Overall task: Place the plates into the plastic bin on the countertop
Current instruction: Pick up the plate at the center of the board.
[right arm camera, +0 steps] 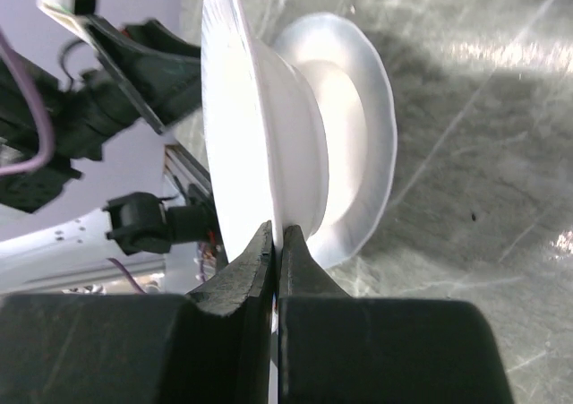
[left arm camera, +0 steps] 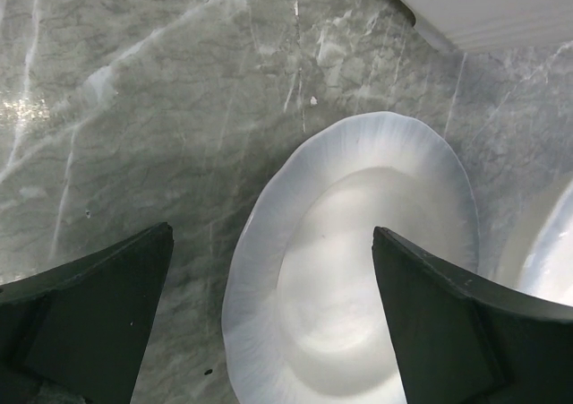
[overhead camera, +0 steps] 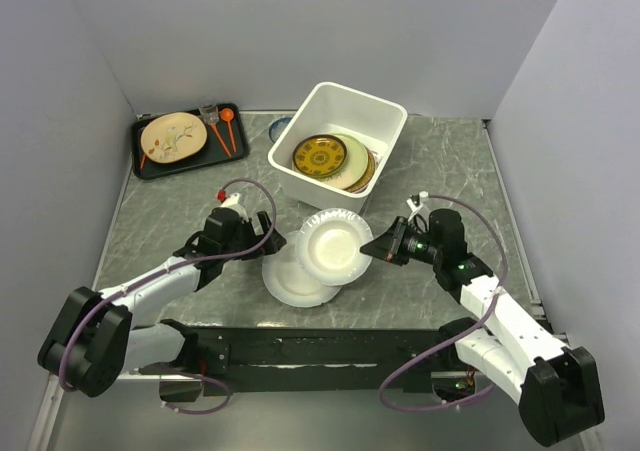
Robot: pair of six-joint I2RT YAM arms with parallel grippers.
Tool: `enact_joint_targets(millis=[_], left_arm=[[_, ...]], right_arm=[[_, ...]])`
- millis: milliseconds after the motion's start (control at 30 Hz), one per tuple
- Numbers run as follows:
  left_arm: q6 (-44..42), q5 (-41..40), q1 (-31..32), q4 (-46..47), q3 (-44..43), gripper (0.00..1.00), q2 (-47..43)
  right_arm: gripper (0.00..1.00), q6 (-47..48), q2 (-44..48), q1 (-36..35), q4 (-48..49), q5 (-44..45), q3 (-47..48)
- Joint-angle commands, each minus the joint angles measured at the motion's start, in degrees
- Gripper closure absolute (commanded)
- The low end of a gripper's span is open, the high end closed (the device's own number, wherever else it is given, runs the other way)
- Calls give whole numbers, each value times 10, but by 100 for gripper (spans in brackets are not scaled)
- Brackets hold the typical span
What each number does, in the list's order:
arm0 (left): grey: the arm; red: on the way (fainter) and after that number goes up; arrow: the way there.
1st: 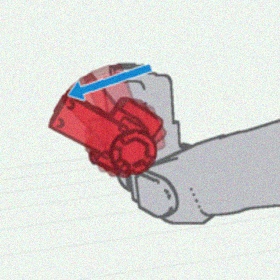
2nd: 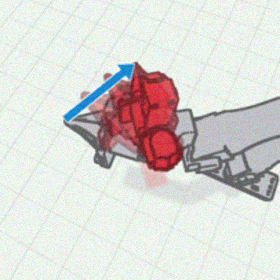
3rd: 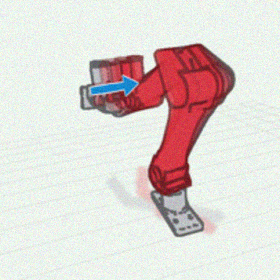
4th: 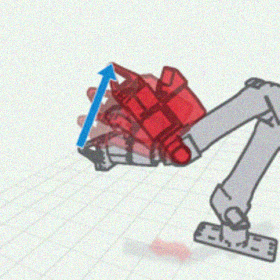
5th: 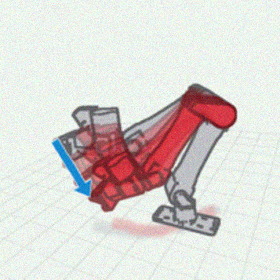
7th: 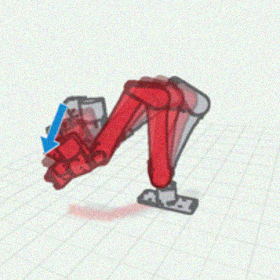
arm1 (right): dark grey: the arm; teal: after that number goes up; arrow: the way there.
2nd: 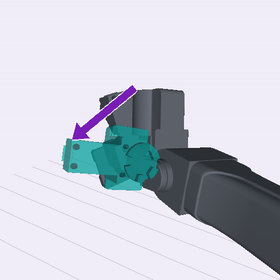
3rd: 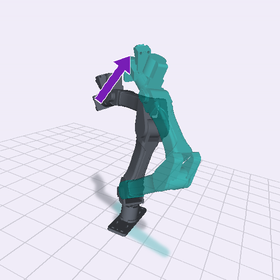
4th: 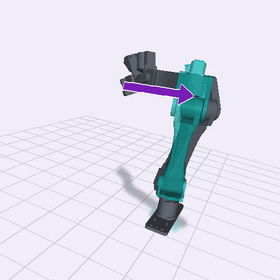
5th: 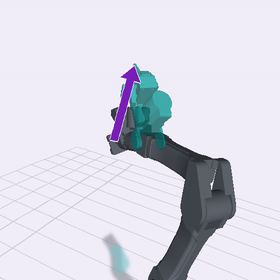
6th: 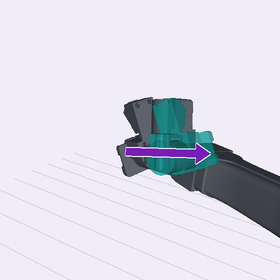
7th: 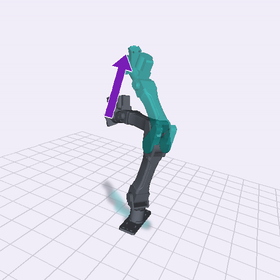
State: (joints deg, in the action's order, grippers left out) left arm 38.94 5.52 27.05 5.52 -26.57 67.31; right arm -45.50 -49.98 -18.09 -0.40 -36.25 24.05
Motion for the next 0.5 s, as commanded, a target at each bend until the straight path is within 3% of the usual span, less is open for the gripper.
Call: enact_joint_targets(millis=[0,467], left_arm=[[14,19,-2,33,5,1,3],[17,14,-2,33,11,1,0]], right_arm=[[100,-9,9,23,44,-58,64],[100,-33,-100,50,117,-123,169]])
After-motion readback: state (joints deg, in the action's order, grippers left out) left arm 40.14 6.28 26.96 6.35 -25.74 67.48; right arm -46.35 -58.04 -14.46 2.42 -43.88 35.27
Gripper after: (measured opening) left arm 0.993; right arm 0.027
